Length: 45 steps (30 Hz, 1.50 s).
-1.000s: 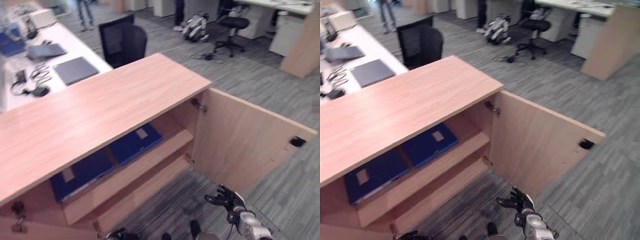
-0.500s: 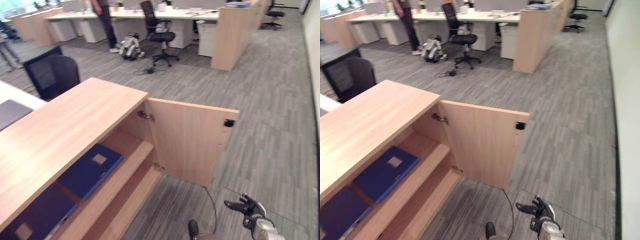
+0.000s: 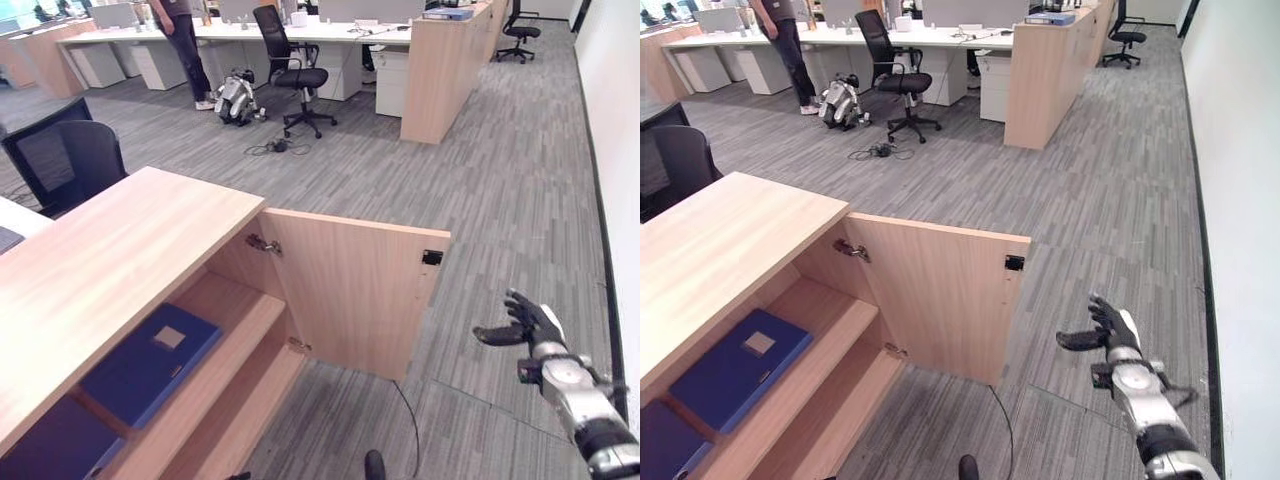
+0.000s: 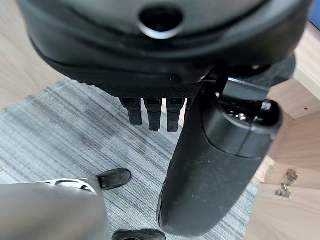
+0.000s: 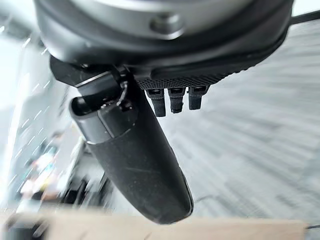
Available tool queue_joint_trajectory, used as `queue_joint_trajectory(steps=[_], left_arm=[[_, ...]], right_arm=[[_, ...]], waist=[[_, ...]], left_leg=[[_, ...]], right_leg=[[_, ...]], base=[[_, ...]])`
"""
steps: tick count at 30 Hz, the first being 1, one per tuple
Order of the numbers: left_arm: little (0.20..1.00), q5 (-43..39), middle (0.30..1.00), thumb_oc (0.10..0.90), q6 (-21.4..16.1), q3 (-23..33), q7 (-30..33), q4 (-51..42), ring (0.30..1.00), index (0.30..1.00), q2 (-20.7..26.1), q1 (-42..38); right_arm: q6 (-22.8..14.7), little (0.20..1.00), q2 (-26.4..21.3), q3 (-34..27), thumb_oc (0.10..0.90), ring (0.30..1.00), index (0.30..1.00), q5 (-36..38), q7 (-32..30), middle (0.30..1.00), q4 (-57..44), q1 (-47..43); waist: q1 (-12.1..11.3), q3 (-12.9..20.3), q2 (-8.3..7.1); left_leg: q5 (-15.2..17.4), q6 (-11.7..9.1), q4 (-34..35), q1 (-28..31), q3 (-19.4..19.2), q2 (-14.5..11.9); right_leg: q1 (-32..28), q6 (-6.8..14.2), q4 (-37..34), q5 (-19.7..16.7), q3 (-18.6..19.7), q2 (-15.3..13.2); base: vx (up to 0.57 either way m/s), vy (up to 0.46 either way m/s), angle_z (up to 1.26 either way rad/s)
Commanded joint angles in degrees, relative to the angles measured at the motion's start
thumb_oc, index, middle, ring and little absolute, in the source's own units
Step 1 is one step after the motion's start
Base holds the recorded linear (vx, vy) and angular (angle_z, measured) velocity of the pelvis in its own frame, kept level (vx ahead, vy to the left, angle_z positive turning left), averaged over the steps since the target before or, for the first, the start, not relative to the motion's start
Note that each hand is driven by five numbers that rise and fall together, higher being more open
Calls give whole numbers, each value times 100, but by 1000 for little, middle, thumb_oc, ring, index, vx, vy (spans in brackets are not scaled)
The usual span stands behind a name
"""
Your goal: Put the empty folder in the office cabinet
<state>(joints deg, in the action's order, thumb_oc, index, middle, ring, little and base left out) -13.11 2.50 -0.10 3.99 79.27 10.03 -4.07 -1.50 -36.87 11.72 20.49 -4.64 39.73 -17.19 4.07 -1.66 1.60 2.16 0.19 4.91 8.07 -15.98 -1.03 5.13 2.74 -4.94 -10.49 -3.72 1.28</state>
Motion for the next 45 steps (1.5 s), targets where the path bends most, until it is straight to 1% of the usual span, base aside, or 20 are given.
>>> queue_joint_trajectory(steps=[1, 2, 3, 4, 11, 15, 18, 19, 20, 23, 25, 27, 31, 32, 33, 35, 37, 40, 42, 45], left_arm=[[900, 16, 900, 800, -65, -141, -40, 302, 900, 900, 207, -177], [900, -15, 900, 800, -69, -188, -71, 293, 900, 900, 198, -139], [900, -15, 900, 800, -69, -184, -71, 293, 900, 900, 199, -141], [900, -37, 900, 800, -75, -216, -99, 298, 900, 900, 182, -102], [900, -35, 900, 800, -80, -314, -187, 254, 900, 900, 100, 22], [900, -36, 900, 800, -99, -377, -230, 208, 900, 900, 80, 71], [900, -75, 900, 800, -114, -374, -212, 209, 900, 900, 59, 49], [900, -85, 900, 800, -118, -331, -205, 234, 900, 900, 46, 15], [900, -85, 900, 800, -119, -331, -205, 235, 900, 900, 46, 16], [900, -72, 900, 800, -116, -236, -221, 228, 900, 900, 50, -41], [900, -60, 900, 800, -135, -211, -261, 184, 900, 900, 27, -65], [900, -36, 900, 800, -166, -186, -284, 118, 900, 900, 7, -97], [900, -18, 900, 800, -256, -218, -275, 1, 900, 900, -52, -216], [900, -18, 900, 800, -256, -218, -275, 1, 900, 900, -52, -216], [900, -66, 900, 800, -277, -196, -263, -20, 900, 900, -74, -222], [900, -128, 900, 800, -305, -211, -286, -68, 900, 900, -83, -230], [900, -155, 900, 800, -343, -251, -297, -135, 900, 900, -45, -248], [900, -169, 900, 800, -368, -277, -312, -177, 900, 900, -34, -222], [900, -226, 900, 800, -400, -324, -305, -208, 900, 900, -32, -202], [900, -338, 900, 800, -435, -365, -311, -239, 900, 900, -12, -205]], right_arm=[[-525, 900, -54, 163, 800, 900, 900, 135, 137, 900, -333, -1067], [-521, 900, -56, 430, 800, 900, 900, 182, 249, 900, -487, -1326], [-522, 900, -54, 433, 800, 900, 900, 183, 249, 900, -484, -1332], [-521, 900, -37, 689, 800, 900, 900, 214, 329, 900, -592, -1569], [-585, 900, 154, 1207, 800, 900, 900, 463, 590, 900, -948, -2000], [-612, 900, 318, 1540, 800, 900, 900, 492, 689, 900, -1123, -2318], [-654, 900, 475, 1728, 800, 900, 900, 670, 788, 900, -1277, -2433], [-656, 900, 570, 1805, 800, 900, 900, 813, 959, 900, -1645, -2304], [-654, 900, 569, 1804, 800, 900, 900, 813, 959, 900, -1648, -2301], [-603, 900, 743, 1993, 800, 900, 900, 974, 1334, 900, -2358, -1835], [-510, 900, 998, 2123, 800, 900, 900, 1063, 1585, 900, -2662, -1270], [-449, 900, 1159, 2227, 800, 900, 900, 962, 1718, 900, -2685, -731], [-362, 900, 1524, 2216, 800, 900, 900, 973, 1830, 900, -2256, 441], [-362, 900, 1524, 2216, 800, 900, 900, 973, 1830, 900, -2256, 441], [-272, 900, 1668, 2233, 800, 900, 900, 1076, 1920, 900, -2131, 827], [-187, 900, 1768, 2254, 800, 900, 900, 1140, 1987, 900, -1906, 1067], [-95, 900, 1793, 2342, 800, 900, 900, 968, 2033, 900, -1604, 1231], [-10, 900, 1892, 2372, 800, 900, 900, 993, 2103, 900, -1322, 1290], [111, 900, 2131, 2196, 800, 900, 900, 1566, 2162, 900, -806, 1350], [132, 900, 2418, 1870, 800, 900, 900, 2071, 2074, 900, -133, 1405]], waist=[[-247, 97, -80], [-313, 96, -80], [-313, 105, -86], [-361, 105, -87], [-478, 163, -106], [-555, 172, -127], [-590, 166, -143], [-581, 154, -147], [-581, 155, -147], [-561, 138, -153], [-543, 129, -155], [-518, 123, -158], [-421, 112, -163], [-421, 113, -163], [-376, 105, -166], [-366, 79, -167], [-367, 21, -161], [-413, -15, -152], [-476, -61, -115], [-528, -144, -47]], left_leg=[[404, 149, -10, 131, 345, 329], [399, 125, -1, 145, 419, 307], [388, 123, 0, 129, 415, 310], [380, 100, 9, 143, 476, 295], [364, 53, 9, 123, 611, 291], [370, 44, 9, 138, 664, 296], [351, 36, 9, 120, 678, 297], [341, 34, 9, 105, 667, 298], [341, 34, 9, 105, 668, 298], [335, 43, 9, 87, 649, 304], [328, 55, 9, 69, 646, 314], [322, 69, 9, 55, 642, 325], [306, 107, 9, 8, 602, 362], [306, 107, 9, 7, 601, 362], [298, 130, 9, -15, 597, 383], [282, 161, 9, -44, 589, 424], [259, 217, 0, -97, 616, 497], [258, 261, -29, -128, 681, 561], [264, 300, -93, -169, 755, 624], [286, 363, -192, -180, 968, 704]], right_leg=[[-185, 451, 423, 753, 206, -293], [-282, 425, 365, 792, 160, -285], [-267, 423, 361, 782, 164, -288], [-348, 401, 322, 806, 121, -288], [-524, 354, 169, 827, 34, -299], [-612, 336, 95, 823, -11, -300], [-618, 333, 71, 809, -33, -295], [-606, 331, 70, 801, -47, -301], [-606, 331, 70, 801, -47, -301], [-582, 337, 103, 789, -45, -311], [-552, 342, 158, 788, -51, -325], [-516, 354, 205, 773, -53, -347], [-394, 395, 317, 722, -16, -393], [-393, 395, 317, 722, -16, -393], [-325, 419, 368, 690, 14, -422], [-246, 447, 428, 653, 47, -448], [-120, 493, 539, 614, 95, -513], [-66, 522, 649, 616, 87, -586], [-8, 544, 823, 648, 30, -669], [80, 568, 1278, 794, -58, -801]], base=[[96, -53, 23], [69, -42, 24], [74, -44, 21], [44, -28, 26], [39, -12, 12], [8, -1, 0], [-8, 11, -1], [0, 0, 0], [-24, 34, -2], [-26, 32, -5], [-39, 47, -11], [-51, 66, -18], [-56, 75, -18], [-80, 87, -9], [-89, 91, -19], [-115, 110, 22], [-130, 119, 46], [-89, 95, 7], [-75, 108, 9], [-30, 98, 19]])
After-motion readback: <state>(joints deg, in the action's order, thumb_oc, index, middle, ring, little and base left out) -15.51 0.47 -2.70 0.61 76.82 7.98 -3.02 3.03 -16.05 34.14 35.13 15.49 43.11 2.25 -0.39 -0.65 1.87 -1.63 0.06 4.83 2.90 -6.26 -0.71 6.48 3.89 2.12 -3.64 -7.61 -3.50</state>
